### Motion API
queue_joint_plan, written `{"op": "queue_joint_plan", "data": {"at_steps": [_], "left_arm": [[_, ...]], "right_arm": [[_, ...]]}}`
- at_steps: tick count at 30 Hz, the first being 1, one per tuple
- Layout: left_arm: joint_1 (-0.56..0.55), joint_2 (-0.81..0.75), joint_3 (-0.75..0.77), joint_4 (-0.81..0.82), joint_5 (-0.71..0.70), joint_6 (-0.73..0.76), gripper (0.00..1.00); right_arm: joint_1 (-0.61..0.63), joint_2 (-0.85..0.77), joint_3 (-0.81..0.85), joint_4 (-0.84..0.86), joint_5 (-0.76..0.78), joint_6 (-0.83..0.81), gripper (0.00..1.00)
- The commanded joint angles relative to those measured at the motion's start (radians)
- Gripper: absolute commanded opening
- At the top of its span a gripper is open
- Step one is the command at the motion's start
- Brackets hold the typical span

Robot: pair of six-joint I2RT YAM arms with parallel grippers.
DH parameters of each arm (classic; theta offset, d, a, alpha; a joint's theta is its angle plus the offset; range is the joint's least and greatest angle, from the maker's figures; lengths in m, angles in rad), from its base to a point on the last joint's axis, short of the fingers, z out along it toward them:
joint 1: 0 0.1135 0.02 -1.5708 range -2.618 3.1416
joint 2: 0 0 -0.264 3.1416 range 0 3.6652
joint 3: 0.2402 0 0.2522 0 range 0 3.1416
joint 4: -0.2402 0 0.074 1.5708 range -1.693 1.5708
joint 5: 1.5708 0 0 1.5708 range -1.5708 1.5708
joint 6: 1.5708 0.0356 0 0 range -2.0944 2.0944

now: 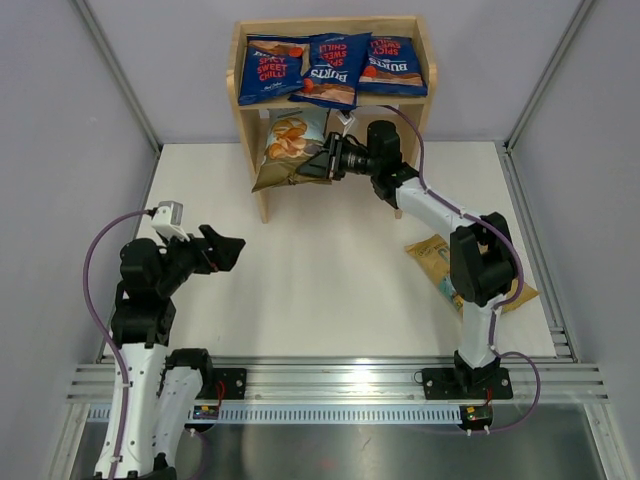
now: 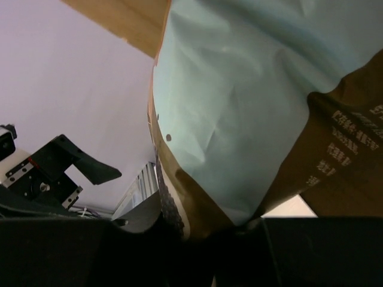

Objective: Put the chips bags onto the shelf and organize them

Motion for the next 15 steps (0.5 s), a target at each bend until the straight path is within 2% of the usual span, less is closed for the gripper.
{"op": "queue_joint_plan", "data": {"at_steps": [1, 9, 15], "left_arm": [[-0.013, -0.021, 0.000, 0.012, -0.020, 0.027, 0.99], [-0.023, -0.029, -0.002, 0.011, -0.023, 0.030, 0.99], [-0.022, -0.029, 0.000, 0.009, -0.025, 0.030, 0.99]], "right_arm": [[-0.008, 0.041, 0.119, -0.040, 0.004, -0.002, 0.29], [-0.008, 0.173, 0.333, -0.186, 0.002, -0.004, 0.29], [-0.008, 0.246, 0.425, -0.190, -0.081, 0.041, 0.32]]}}
